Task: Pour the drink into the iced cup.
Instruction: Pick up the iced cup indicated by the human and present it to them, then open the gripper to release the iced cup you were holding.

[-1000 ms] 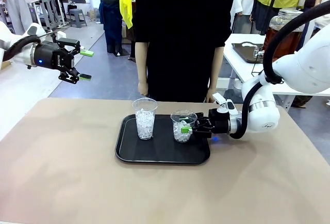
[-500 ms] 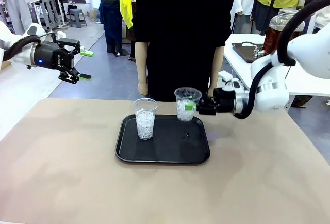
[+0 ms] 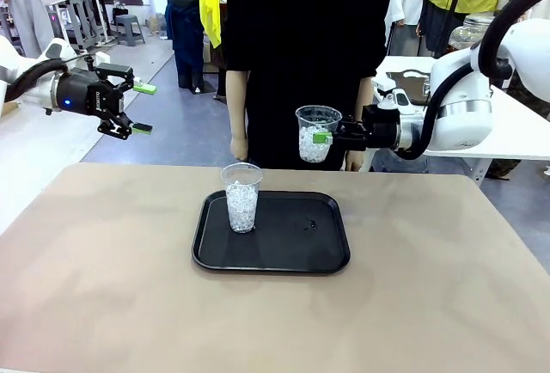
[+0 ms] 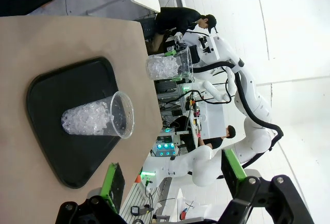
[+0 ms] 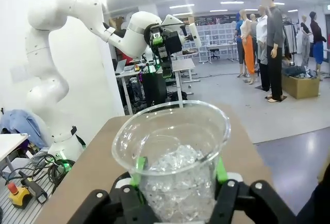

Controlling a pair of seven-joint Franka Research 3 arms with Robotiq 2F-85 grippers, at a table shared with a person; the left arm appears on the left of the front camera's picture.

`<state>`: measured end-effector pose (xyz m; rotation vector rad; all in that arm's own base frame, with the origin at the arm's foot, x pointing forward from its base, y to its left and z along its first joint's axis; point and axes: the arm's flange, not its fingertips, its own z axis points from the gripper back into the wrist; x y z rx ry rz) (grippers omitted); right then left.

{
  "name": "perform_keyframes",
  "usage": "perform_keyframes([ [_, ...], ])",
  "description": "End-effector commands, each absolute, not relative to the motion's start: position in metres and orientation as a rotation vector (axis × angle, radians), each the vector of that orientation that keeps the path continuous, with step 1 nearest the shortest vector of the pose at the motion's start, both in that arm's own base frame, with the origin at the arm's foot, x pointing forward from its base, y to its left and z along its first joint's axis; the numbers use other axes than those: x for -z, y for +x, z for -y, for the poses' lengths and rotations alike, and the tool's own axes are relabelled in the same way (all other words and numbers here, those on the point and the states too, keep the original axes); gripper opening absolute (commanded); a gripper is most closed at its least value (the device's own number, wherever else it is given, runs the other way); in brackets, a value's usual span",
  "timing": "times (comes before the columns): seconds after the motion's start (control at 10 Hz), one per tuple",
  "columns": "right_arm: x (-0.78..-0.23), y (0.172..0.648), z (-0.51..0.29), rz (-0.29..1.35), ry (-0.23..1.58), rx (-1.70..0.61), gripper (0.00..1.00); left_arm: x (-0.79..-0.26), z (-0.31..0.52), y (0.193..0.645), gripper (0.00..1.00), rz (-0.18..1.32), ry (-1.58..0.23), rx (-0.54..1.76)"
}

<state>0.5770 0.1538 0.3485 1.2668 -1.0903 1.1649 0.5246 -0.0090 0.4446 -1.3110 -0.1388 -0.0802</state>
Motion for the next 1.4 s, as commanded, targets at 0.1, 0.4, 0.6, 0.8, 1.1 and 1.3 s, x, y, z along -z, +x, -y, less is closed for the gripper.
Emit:
perform_keyframes([
  [0.1,-0.3432,0.5730,-0.1563,1.092,1.271,-1.162,0.62,-0.4460,0.0089,0.5249,1.00,0.144,-1.309,0.080],
  [0.4,-0.3432,0.5730,-0.1563,1.092,1.271,-1.162,0.62,-0.4460,0.0089,0.5249,1.00,0.144,-1.309,0.080],
  [0.6,-0.3432,0.5730,-0.1563,1.092,1.271,-1.162,0.62,-0.4460,0.0089,0.5249,1.00,0.144,-1.309,0.080],
  [0.8,-0.3432,0.5730,-0.1563,1.092,1.271,-1.162,0.62,-0.4460,0.0089,0.5249,1.00,0.144,-1.309,0.080],
  [1.1,-0.3432,0.5730,-0.1563,1.092,1.271,-1.162,0.62,-0.4460,0.0089,0.5249,1.00,0.144,-1.309,0.080],
  [1.3,-0.3432,0.5730,-0.1563,1.092,1.271,-1.162,0.62,-0.4460,0.0089,0.5249,1.00,0.144,-1.309,0.080],
])
